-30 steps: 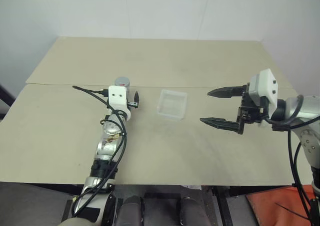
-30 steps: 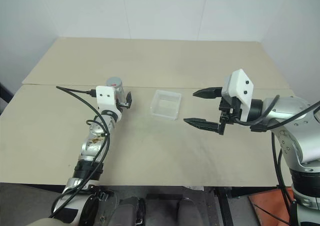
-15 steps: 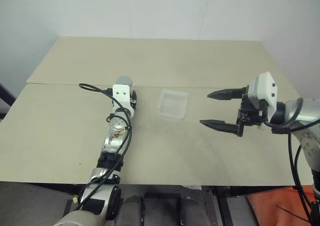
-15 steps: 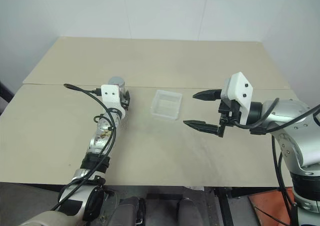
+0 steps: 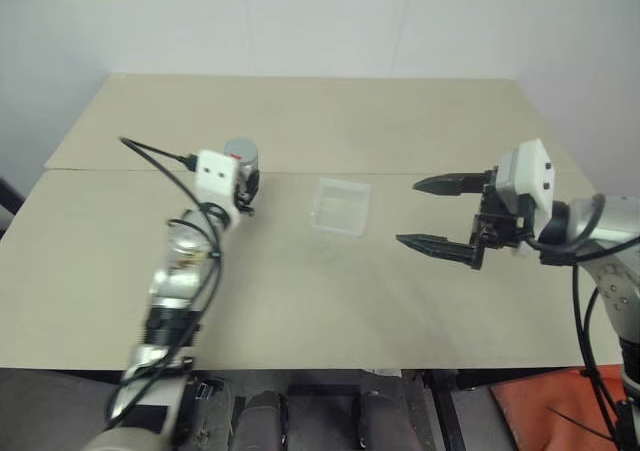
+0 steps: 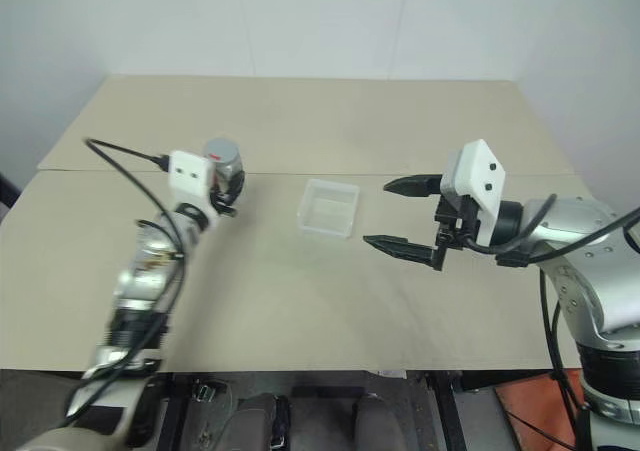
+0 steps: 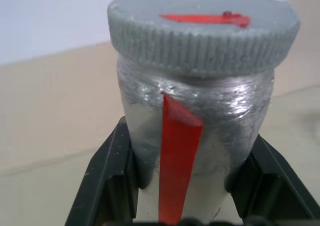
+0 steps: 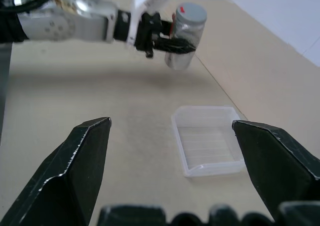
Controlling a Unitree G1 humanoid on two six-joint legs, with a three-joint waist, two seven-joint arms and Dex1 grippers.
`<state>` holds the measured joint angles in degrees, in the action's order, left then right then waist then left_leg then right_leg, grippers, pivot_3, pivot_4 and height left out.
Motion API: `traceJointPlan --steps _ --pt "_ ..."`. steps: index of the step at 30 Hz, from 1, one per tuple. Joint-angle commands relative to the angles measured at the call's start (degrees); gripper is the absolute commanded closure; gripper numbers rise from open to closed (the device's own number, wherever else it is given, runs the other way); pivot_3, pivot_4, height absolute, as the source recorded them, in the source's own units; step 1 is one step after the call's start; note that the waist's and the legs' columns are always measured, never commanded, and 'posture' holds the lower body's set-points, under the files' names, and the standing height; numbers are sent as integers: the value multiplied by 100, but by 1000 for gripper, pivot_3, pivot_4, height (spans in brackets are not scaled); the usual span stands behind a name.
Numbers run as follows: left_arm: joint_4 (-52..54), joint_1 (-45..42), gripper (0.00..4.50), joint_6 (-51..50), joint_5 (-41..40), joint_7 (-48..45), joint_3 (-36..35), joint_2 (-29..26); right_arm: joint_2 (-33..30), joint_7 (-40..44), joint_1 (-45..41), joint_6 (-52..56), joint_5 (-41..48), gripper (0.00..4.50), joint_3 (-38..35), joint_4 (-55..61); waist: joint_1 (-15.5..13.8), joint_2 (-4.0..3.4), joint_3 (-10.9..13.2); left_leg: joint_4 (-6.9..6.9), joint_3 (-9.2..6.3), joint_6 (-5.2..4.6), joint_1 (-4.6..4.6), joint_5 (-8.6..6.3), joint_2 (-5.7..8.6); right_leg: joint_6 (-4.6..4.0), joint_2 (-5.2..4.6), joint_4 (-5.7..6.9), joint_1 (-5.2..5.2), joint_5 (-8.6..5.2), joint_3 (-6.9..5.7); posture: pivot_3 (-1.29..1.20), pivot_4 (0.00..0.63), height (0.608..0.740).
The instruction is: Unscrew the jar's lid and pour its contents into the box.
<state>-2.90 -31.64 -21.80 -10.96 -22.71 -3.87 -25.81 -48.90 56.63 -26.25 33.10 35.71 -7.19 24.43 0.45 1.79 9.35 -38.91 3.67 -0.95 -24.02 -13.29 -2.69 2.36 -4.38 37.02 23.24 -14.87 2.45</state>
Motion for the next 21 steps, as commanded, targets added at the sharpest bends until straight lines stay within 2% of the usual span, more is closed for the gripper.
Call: traceJointPlan --steps 1,4,8,13,21 --pt "895 20 2541 -695 -963 -1594 -117 -796 284 -137 -432 -59 70 0 162 -35 31 0 0 0 0 0 4 0 1 0 -1 1 -4 0 -1 0 150 740" --pt "1133 -24 2541 -1063 -1763 -2667 -227 -1308 717 -374 -893 187 223 0 345 -150 27 -2 0 2 3 0 10 0 -1 0 -1 -3 -8 -1 -1 0 150 740" --pt "1189 -182 2541 -1259 -2299 -3494 -134 -1483 1224 -691 -1524 629 509 0 510 -261 8 -2 1 2 2 0 5 0 -2 -1 -1 -2 -3 -2 -2 0 150 740" --pt "859 -574 2541 -1169 -2311 -4087 273 -1329 1721 -1023 -2031 1119 695 0 803 -286 -9 -3 1 -2 15 -1 -2 0 -1 -1 0 -1 -1 -1 -7 0 150 740" --pt "362 -998 2541 -732 -2020 -4739 766 -1071 2236 -1651 -2420 1407 313 0 1225 -551 23 -3 1 -3 24 -2 -15 1 -1 -1 2 4 16 -1 -5 0 150 740"
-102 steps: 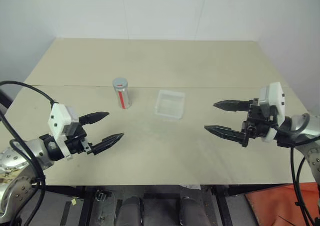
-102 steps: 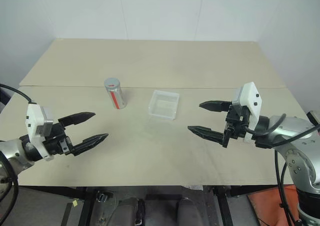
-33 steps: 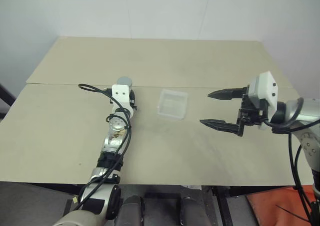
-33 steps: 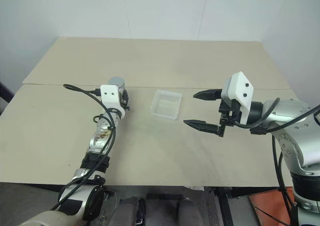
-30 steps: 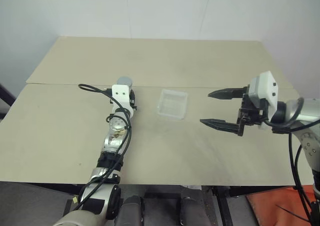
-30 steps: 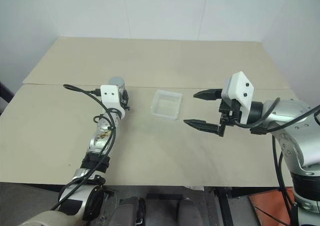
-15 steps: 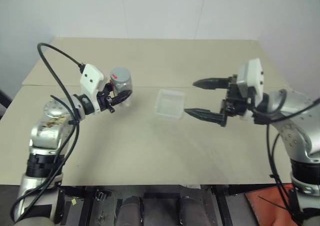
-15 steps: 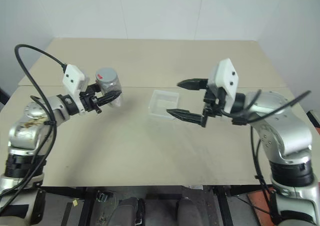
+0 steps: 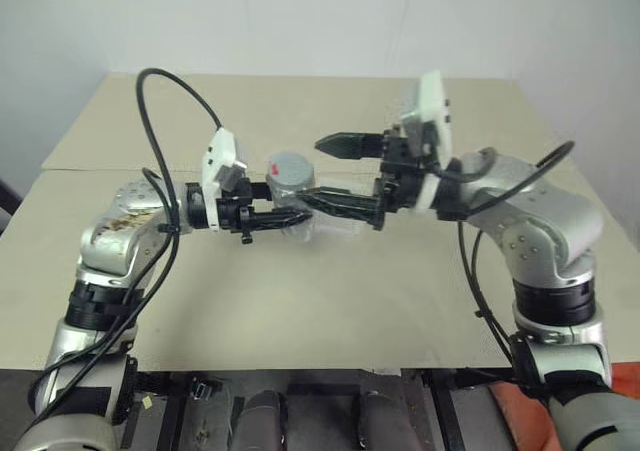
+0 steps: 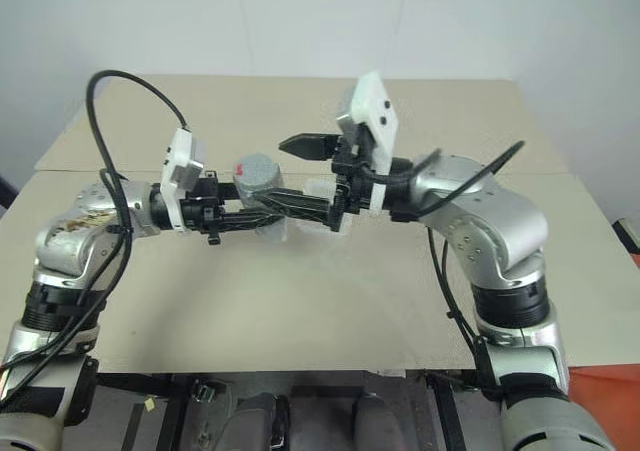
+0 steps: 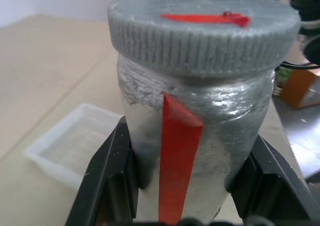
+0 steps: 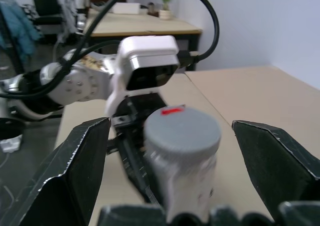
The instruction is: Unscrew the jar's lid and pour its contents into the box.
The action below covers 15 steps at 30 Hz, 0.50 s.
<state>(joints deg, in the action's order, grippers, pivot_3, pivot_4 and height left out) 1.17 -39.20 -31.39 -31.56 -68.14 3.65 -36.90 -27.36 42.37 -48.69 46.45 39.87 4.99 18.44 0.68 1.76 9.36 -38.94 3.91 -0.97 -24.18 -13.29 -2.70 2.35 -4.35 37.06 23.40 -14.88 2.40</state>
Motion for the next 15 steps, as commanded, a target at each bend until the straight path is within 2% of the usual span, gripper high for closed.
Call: traceJointPlan --steps 1,12,15 --pt "-107 -284 2541 266 71 -238 46 71 123 -298 -201 111 -131 0 19 44 0 0 0 0 -1 0 -5 0 0 0 1 0 4 0 -1 0 150 740" --pt "-290 -395 2541 476 262 -414 113 188 229 -541 -246 460 -277 0 141 90 3 0 0 -1 0 -1 -22 0 -1 0 0 5 27 0 2 0 150 740" --pt "-326 -405 2541 520 284 -438 97 171 217 -508 -242 489 -290 517 185 64 3 0 0 -1 0 -1 -23 0 -1 0 0 5 27 0 3 0 150 740"
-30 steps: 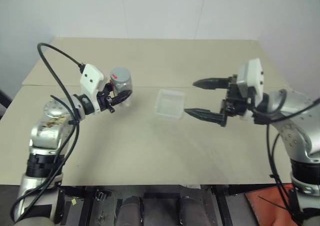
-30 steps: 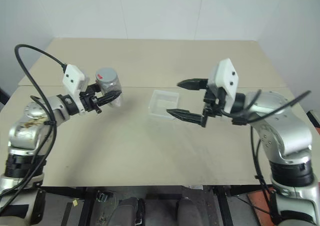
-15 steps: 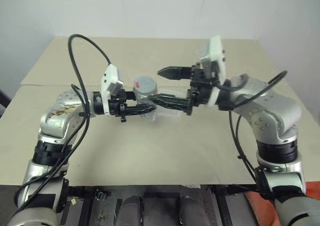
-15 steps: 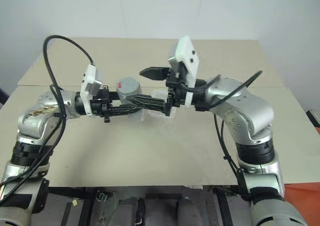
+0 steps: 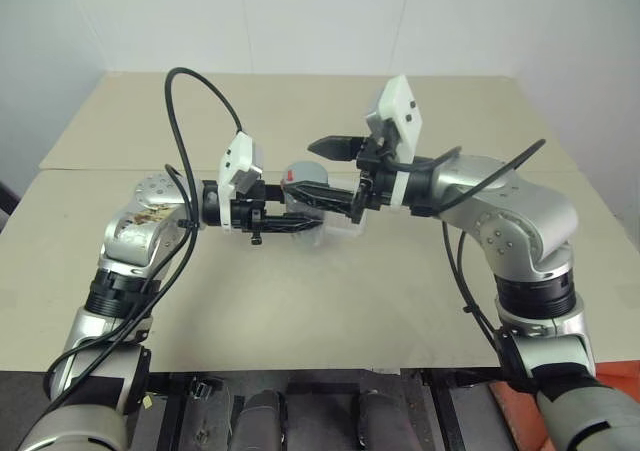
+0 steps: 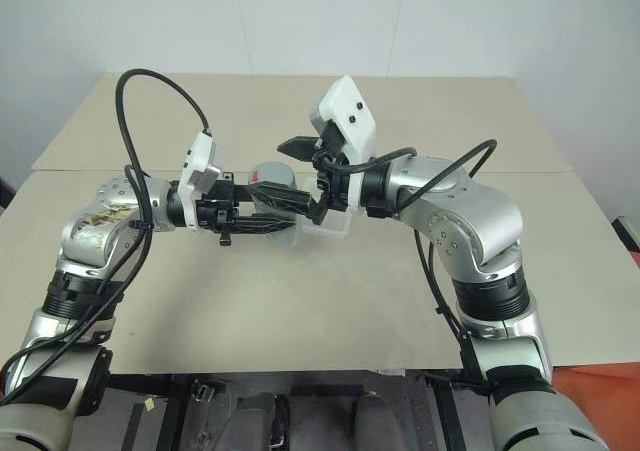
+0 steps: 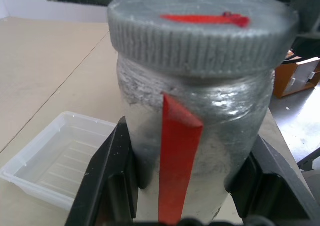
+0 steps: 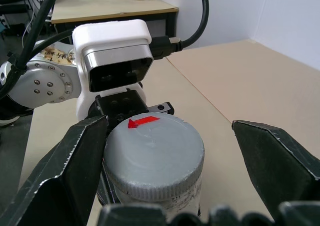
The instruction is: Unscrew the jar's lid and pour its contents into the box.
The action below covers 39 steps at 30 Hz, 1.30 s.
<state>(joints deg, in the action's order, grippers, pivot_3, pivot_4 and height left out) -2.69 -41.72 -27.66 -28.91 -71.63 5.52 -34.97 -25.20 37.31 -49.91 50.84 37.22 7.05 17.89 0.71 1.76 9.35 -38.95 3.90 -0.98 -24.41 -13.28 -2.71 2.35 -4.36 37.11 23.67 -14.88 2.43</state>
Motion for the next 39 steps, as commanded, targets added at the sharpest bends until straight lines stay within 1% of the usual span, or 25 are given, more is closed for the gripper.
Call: traceJointPlan --steps 1,4,10,12,13,17,19,21,25,27,29,33,35,36,38,39 --pt "58 -162 2541 149 24 -86 -90 -19 -8 6 -120 54 -27 895 -17 114 1 0 0 0 0 0 0 0 0 0 0 0 0 0 0 0 150 740" --pt "49 -172 2541 169 56 -105 -89 -7 -42 24 -130 103 -10 1715 -8 97 0 0 0 0 -1 0 -1 0 0 0 0 1 1 0 0 0 150 740" --pt "-20 -242 2541 224 122 -168 -86 24 -78 98 -173 174 -22 1715 18 3 0 0 0 0 0 0 -2 0 0 0 0 0 2 0 0 0 150 740" --pt "-52 -292 2541 285 89 -300 -98 25 -102 299 -160 33 -8 1715 20 -60 0 0 0 -1 0 0 -2 0 0 0 0 0 2 0 0 0 150 740" --pt "-68 -311 2541 339 47 -416 -106 20 -153 563 -128 -143 6 1715 36 -94 0 0 0 0 0 0 -2 0 0 0 0 0 2 0 0 0 150 740" --pt "-61 -293 2541 393 -367 -1423 -141 -63 -424 2227 -49 -809 246 1715 112 -451 -1 0 0 0 4 0 -5 0 1 0 1 -3 3 0 -1 0 150 740" --pt "18 -289 2541 345 -549 -1910 -100 -146 -505 3092 -111 -1236 184 1715 283 -756 0 0 0 -1 4 0 -5 0 1 0 2 -2 3 0 -1 0 150 740" --pt "87 -331 2541 336 -771 -2074 57 -266 -536 3798 -263 -1544 70 1715 487 -1071 10 -1 0 -3 3 0 -4 0 0 0 4 0 2 0 -1 0 150 740" --pt "248 -426 2541 320 -1334 -2087 461 -527 -397 4787 -621 -1858 12 1715 761 -1729 24 -2 1 -5 -1 0 0 0 -3 0 6 4 3 0 2 0 150 740" --pt "326 -467 2541 381 -1506 -2087 666 -640 -310 5125 -763 -2008 -46 1715 863 -1993 19 -3 2 -4 -9 0 -1 0 -4 0 6 3 4 0 1 0 150 740" --pt "337 -502 2541 451 -1563 -2087 764 -686 -232 5280 -851 -2139 -152 1715 924 -2177 10 -3 2 -4 -11 -1 -1 0 -4 0 5 3 5 0 2 0 150 740" --pt "242 -468 2541 549 -1458 -2087 706 -711 -102 5075 -837 -2297 -320 1715 843 -2341 0 -4 2 -6 -7 0 -1 0 -4 0 4 6 6 0 1 0 150 740" --pt "239 -388 2541 569 -1443 -2087 672 -792 -88 4823 -764 -2248 -298 1030 689 -2291 -5 -4 2 -7 -5 0 -1 0 -3 0 4 6 6 0 1 0 150 740" --pt "244 -351 2541 571 -1434 -2087 654 -825 -93 4735 -738 -2227 -293 830 636 -2265 -5 -4 2 -7 -5 0 -2 0 -3 0 4 6 6 0 0 0 150 740" --pt "280 -251 2541 523 -1415 -2087 546 -861 -146 4574 -667 -2220 -317 246 501 -2196 -2 -4 3 -7 -5 0 -3 0 -4 0 4 5 6 0 -1 0 150 740" --pt "306 -202 2541 486 -1408 -2087 485 -876 -173 4485 -632 -2196 -320 29 433 -2155 -4 -4 3 -7 -4 0 -3 0 -3 0 3 6 10 0 1 0 150 740"
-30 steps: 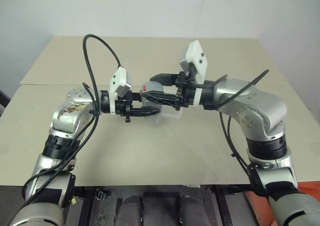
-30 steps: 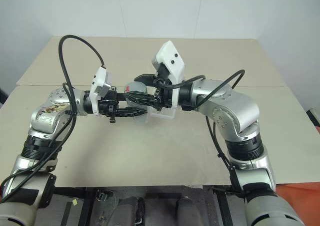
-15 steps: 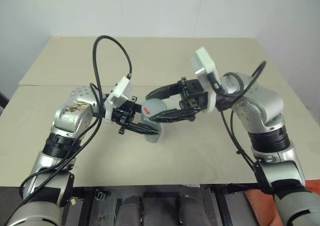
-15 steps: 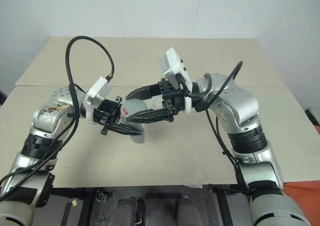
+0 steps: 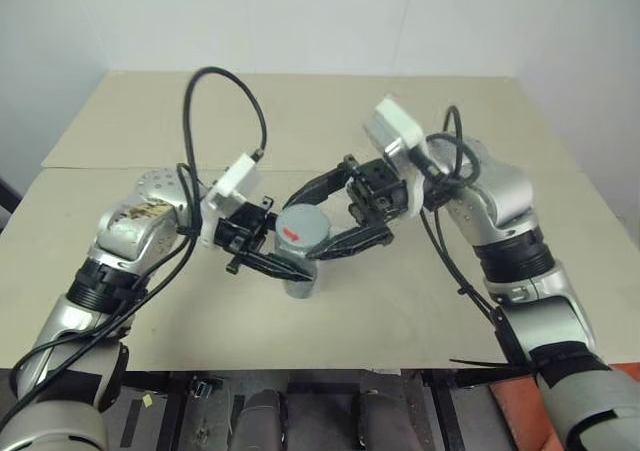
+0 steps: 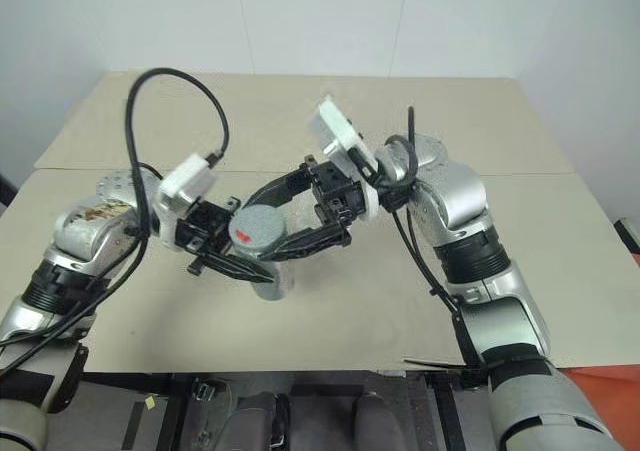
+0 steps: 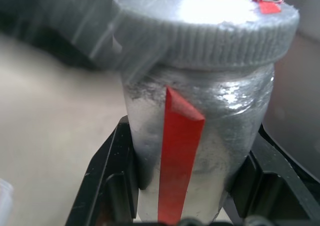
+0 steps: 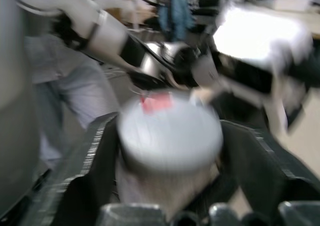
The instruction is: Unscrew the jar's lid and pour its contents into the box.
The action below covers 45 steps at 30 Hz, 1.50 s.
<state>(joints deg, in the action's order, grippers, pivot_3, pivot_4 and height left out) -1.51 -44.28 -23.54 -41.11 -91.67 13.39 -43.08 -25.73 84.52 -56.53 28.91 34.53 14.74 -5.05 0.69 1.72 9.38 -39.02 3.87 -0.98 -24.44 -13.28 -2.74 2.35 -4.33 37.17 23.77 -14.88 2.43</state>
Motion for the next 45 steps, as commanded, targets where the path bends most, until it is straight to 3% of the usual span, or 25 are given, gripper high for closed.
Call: traceJointPlan --steps 1,5,9,17,24,45 --pt "208 104 2541 41 -175 -83 -364 -83 -153 -320 67 30 -35 29 -413 181 0 0 0 0 1 0 -3 0 0 0 0 1 4 0 0 0 150 740" --pt "171 248 2541 -8 -21 -70 -579 -130 -269 -688 238 152 13 29 -698 393 0 0 0 -2 1 2 -21 1 0 0 0 7 28 0 2 0 150 740" --pt "8 439 2541 177 383 369 -828 -167 -418 -1620 642 468 26 29 -1162 961 -1 0 0 0 6 1 -23 1 0 0 0 5 30 0 2 0 150 740" --pt "540 861 2541 -162 1198 3016 -1383 381 -361 -3789 1567 1602 347 29 -1905 2655 -18 0 0 -3 -12 1 -29 1 0 0 -5 7 31 1 3 0 150 740" --pt "886 890 2541 -686 1433 4302 -1392 885 546 -5925 1258 2501 -158 29 -1281 3470 29 0 0 -3 -20 10 -25 6 -1 -1 -1 58 44 1 11 0 150 740" --pt "870 714 2541 -799 1373 4132 -1255 994 1134 -6561 780 2349 -850 29 -629 2858 10 0 0 -1 -6 10 -29 7 5 -1 -3 49 40 1 4 0 150 740"
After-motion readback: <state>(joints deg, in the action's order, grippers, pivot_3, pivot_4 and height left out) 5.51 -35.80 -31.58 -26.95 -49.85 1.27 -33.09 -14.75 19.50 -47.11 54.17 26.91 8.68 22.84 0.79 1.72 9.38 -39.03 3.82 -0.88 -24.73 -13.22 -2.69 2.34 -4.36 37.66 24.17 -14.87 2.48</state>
